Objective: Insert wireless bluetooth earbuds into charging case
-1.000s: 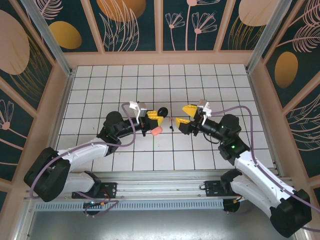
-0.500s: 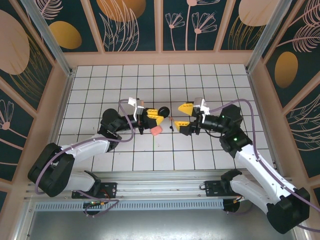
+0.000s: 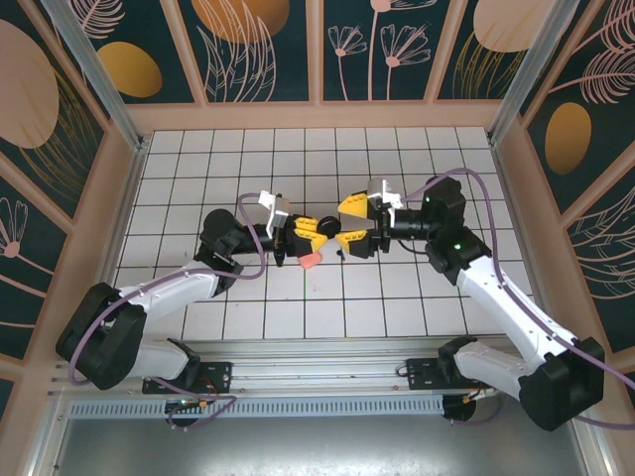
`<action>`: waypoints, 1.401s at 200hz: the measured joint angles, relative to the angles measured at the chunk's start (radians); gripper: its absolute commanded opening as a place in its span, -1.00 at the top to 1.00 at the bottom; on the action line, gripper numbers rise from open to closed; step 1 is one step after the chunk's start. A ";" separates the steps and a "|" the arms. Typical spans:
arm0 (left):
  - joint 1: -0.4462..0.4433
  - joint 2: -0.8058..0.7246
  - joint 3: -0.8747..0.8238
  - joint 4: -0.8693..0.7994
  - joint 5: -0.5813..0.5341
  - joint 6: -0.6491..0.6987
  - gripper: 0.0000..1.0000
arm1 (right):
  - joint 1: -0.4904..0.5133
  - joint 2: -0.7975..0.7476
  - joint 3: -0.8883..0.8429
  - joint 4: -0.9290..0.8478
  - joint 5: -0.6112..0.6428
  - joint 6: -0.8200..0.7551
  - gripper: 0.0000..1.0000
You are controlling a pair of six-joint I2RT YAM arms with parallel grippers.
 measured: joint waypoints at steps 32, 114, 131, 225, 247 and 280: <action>0.000 -0.033 0.050 -0.213 -0.014 0.130 0.69 | 0.000 0.027 0.118 -0.222 0.006 -0.159 -0.35; -0.029 -0.023 0.255 -0.996 -0.279 0.611 0.69 | 0.000 -0.079 0.156 -0.529 0.225 -0.607 -0.12; -0.055 0.014 0.278 -1.094 -0.315 0.670 0.69 | 0.008 -0.047 0.180 -0.587 0.270 -0.699 -0.13; -0.073 0.039 0.288 -1.209 -0.338 0.748 0.67 | 0.100 0.266 0.322 -0.802 0.339 -0.943 -0.15; -0.073 0.019 0.288 -1.210 -0.333 0.749 0.67 | 0.104 0.302 0.328 -0.822 0.319 -0.965 -0.15; -0.074 -0.020 0.288 -1.208 -0.327 0.752 0.67 | 0.108 0.350 0.354 -0.844 0.294 -0.988 -0.13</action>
